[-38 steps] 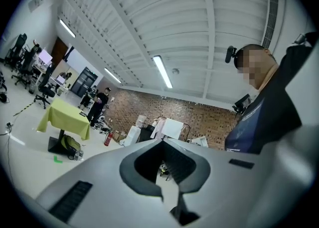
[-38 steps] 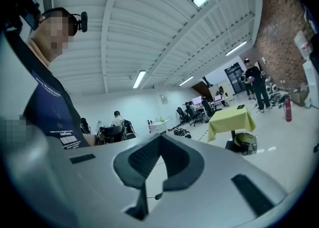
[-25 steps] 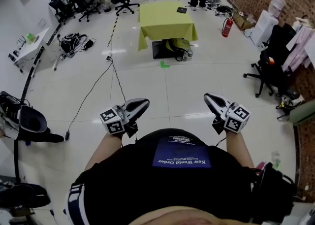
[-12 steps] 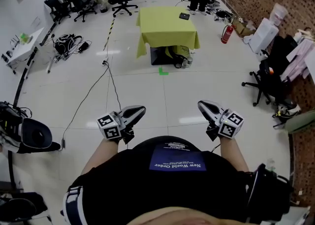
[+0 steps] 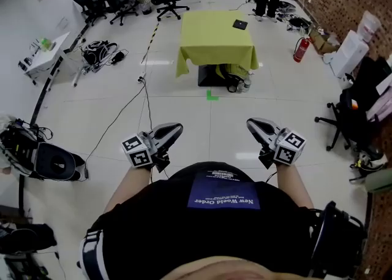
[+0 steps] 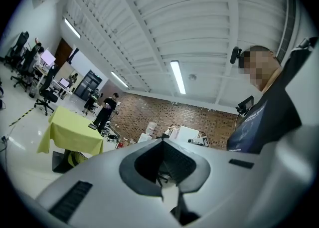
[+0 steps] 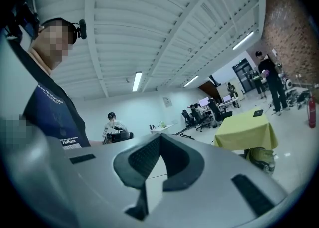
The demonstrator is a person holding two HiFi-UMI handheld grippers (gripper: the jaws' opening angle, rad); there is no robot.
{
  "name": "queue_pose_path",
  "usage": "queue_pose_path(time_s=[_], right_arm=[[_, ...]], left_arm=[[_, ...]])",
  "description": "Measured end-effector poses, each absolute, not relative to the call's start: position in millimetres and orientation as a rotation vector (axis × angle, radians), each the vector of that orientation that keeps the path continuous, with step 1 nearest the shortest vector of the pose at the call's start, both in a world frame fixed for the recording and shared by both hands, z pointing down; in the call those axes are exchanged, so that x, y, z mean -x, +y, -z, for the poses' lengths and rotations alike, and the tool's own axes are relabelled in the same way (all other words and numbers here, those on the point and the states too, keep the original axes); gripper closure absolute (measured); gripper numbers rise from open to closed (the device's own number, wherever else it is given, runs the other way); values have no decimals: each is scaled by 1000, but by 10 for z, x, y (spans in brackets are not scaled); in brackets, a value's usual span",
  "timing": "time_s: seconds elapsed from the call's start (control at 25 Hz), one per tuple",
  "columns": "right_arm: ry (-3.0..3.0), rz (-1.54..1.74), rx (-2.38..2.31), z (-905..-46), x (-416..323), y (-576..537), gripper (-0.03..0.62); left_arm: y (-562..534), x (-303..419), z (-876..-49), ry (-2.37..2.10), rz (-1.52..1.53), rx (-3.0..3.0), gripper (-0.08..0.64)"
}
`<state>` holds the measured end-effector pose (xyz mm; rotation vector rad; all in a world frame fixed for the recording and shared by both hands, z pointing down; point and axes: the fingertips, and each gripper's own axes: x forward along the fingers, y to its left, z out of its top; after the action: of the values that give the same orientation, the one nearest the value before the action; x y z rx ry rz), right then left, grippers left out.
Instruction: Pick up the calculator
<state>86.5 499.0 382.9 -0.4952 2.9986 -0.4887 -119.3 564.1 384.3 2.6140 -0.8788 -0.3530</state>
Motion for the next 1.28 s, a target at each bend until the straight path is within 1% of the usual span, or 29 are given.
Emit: queue_pose_path(time_s=[0.28,0.48,0.72,0.96,1.12,1.28], right_arm=[[3059,437,419,-3884,-1234,4364,607],[3046,472,431,-3975,-1173,3988,607],[3071,441,485,-3978,-660,3497,607],[3031,396,578,-3676,107,2884,607],[3010,429,620,-3662,597,2608,607],[3056,418,618,-3702,955,2410,607]], left_arm=[[5016,694,-3743,-913,337,-2611,554],[4680,792,-3819,-927,308,-2602,554],[4132,1291,-3914,-856,362,-2615,554],[3452,2121,-3764,-773,372,-2650,554],[3115,2624,-3815,-740,337,-2656,554],[2805,2904,-3860,-706,374,-2639,554]])
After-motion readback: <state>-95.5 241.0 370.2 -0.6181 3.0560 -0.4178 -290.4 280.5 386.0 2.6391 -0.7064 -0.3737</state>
